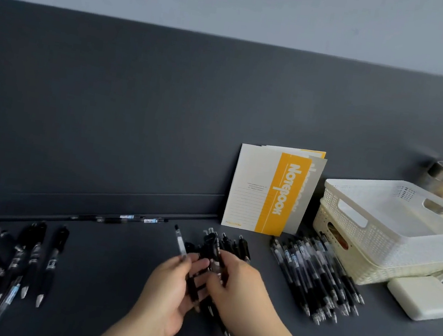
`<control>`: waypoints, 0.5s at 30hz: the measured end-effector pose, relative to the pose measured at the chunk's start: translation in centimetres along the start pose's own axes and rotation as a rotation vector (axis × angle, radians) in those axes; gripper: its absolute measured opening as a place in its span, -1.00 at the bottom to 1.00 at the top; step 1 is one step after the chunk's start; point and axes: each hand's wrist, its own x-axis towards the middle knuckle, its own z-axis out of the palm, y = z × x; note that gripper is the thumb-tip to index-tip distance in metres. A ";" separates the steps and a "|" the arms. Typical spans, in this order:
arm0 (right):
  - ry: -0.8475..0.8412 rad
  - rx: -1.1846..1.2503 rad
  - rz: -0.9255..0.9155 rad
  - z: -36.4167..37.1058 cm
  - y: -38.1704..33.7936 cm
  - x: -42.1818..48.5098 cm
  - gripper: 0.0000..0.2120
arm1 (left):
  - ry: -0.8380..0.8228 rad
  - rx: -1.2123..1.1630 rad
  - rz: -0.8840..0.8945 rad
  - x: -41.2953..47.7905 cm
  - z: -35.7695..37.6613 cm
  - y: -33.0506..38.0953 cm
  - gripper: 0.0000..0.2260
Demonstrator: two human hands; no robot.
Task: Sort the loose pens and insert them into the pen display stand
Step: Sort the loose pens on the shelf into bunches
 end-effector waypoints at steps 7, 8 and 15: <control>-0.060 -0.290 0.093 0.3 0.0 0.4 -0.70 | 0.084 0.077 0.011 0.6 -1.2 -0.3 -0.83; -0.056 -0.295 0.084 0.4 0.1 0.4 -0.69 | 0.082 0.077 0.009 0.6 -1.2 -0.3 -0.83; 0.078 -0.064 -0.005 -0.6 0.6 0.0 -0.71 | 0.056 0.008 0.035 0.2 -0.3 -0.2 -0.88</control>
